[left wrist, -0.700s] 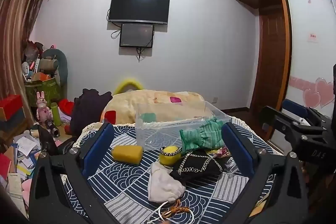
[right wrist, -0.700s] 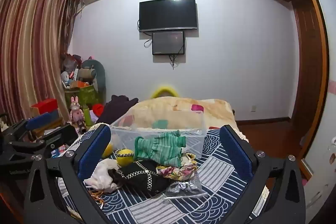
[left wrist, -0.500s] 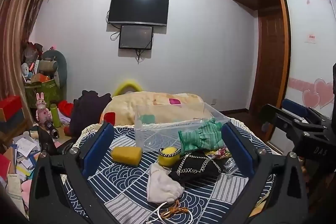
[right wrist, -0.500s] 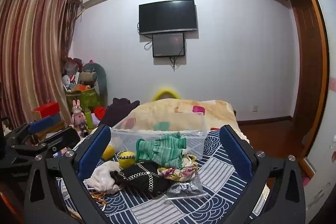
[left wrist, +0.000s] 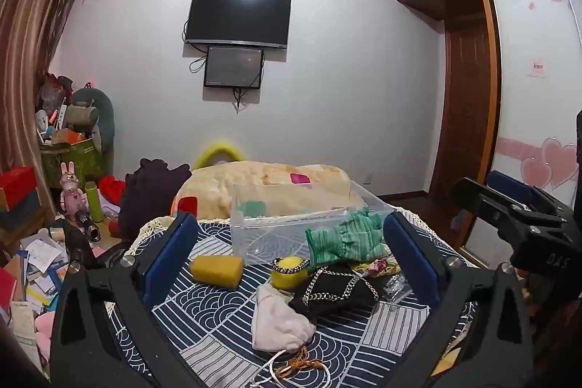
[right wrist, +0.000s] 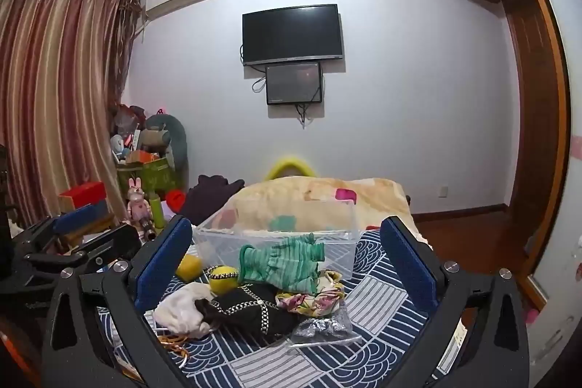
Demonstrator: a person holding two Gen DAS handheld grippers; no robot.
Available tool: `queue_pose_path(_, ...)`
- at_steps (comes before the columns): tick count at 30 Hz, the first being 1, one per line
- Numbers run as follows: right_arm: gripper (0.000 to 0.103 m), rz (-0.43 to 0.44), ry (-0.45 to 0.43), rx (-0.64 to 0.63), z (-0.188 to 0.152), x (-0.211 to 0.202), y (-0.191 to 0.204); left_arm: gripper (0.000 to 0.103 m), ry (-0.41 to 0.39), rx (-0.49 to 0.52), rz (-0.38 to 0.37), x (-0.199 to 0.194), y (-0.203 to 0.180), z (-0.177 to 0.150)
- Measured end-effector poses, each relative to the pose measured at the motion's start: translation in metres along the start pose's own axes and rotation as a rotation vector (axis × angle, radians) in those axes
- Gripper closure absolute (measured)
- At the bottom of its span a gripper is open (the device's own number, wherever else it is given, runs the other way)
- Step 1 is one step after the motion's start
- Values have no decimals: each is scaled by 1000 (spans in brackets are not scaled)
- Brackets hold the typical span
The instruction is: Organize soft objects
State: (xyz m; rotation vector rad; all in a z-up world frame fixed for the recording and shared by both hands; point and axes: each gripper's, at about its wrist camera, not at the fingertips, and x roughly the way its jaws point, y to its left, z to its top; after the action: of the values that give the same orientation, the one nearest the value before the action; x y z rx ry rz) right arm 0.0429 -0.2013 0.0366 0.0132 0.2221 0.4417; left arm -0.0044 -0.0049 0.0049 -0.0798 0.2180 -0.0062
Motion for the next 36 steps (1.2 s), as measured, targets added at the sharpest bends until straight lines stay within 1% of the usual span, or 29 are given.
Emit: queue_pose_path(36,0,15,-16,7,-1,-2,2,0,-14,-1,1,-6,-1,3)
